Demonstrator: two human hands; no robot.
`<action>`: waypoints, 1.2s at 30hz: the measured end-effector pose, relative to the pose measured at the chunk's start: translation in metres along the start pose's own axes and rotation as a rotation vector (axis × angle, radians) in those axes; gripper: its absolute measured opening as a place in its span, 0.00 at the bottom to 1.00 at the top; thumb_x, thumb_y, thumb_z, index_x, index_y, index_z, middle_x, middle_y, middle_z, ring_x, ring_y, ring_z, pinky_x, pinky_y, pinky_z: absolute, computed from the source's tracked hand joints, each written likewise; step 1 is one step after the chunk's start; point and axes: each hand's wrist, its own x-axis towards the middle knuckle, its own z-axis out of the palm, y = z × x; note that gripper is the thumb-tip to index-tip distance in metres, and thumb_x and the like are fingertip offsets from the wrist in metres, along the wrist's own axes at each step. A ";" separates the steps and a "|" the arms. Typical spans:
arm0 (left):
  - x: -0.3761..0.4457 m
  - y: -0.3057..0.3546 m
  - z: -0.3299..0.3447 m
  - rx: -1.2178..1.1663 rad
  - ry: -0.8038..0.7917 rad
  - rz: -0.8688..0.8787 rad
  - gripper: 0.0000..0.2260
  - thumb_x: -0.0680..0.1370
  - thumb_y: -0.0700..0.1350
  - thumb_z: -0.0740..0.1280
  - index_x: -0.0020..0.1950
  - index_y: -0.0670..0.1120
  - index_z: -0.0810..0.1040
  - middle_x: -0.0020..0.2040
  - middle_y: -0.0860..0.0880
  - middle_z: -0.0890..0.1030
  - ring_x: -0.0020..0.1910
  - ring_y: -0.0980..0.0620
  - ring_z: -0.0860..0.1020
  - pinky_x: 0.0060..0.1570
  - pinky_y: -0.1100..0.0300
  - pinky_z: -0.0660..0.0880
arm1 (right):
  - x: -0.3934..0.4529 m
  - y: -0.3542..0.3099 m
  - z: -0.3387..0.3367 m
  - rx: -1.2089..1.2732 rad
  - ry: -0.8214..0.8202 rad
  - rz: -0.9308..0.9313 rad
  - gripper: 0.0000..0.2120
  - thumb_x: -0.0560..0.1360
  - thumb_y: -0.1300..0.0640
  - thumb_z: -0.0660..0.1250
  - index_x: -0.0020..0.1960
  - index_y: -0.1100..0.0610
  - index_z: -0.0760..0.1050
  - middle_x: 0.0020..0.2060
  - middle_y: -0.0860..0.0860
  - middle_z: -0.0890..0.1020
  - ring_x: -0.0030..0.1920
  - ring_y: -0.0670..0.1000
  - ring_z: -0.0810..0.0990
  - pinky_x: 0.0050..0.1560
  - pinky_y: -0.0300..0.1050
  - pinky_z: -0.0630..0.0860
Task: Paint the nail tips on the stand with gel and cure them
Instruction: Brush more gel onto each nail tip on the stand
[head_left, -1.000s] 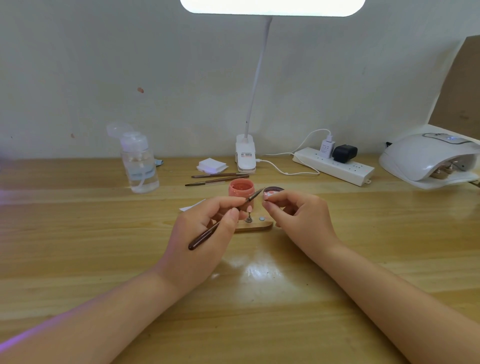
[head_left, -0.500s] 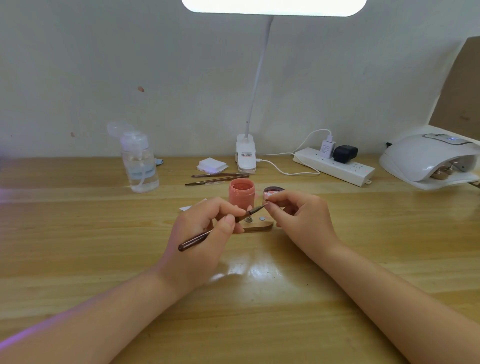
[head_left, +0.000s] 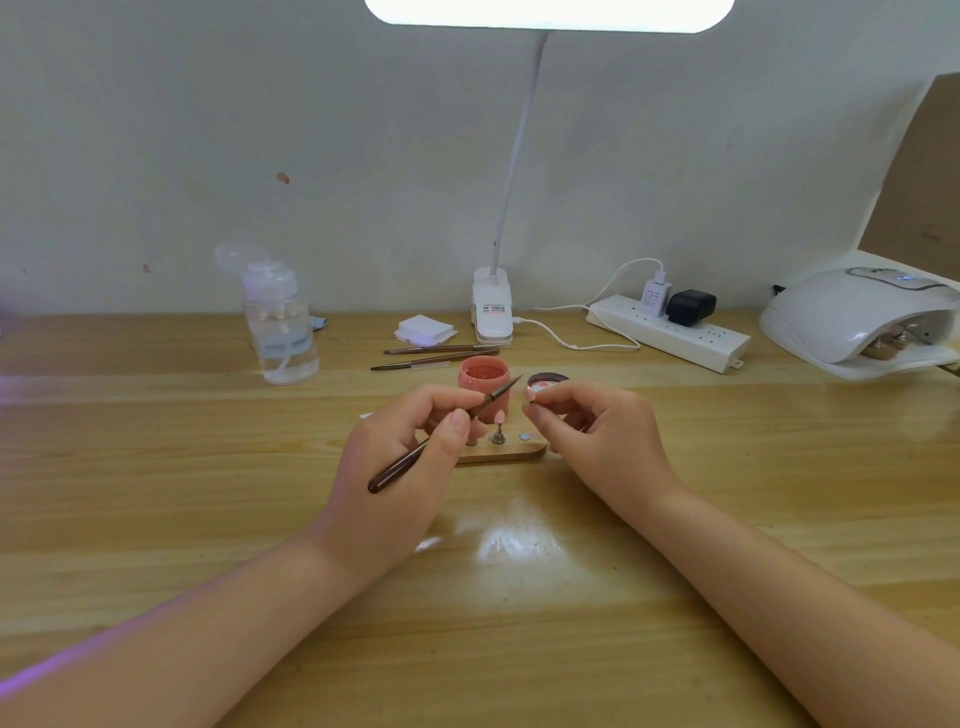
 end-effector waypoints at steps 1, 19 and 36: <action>0.000 0.000 0.000 0.004 -0.011 0.010 0.09 0.78 0.44 0.61 0.54 0.51 0.80 0.46 0.57 0.85 0.50 0.58 0.82 0.47 0.70 0.74 | 0.000 0.000 0.000 -0.003 0.003 0.000 0.03 0.72 0.59 0.74 0.46 0.54 0.84 0.34 0.48 0.84 0.33 0.51 0.79 0.40 0.50 0.78; -0.002 0.001 -0.002 0.040 -0.008 0.038 0.09 0.77 0.48 0.62 0.51 0.50 0.80 0.43 0.57 0.84 0.47 0.59 0.82 0.46 0.70 0.74 | 0.000 0.000 0.000 -0.022 0.010 0.011 0.02 0.72 0.58 0.74 0.44 0.53 0.84 0.34 0.47 0.84 0.31 0.49 0.77 0.37 0.42 0.76; -0.002 0.000 -0.002 0.011 -0.027 0.006 0.10 0.76 0.40 0.60 0.48 0.47 0.80 0.40 0.53 0.83 0.43 0.58 0.82 0.45 0.67 0.76 | 0.000 0.000 0.000 -0.041 0.000 0.005 0.03 0.72 0.59 0.74 0.45 0.53 0.84 0.34 0.45 0.83 0.31 0.47 0.77 0.36 0.36 0.73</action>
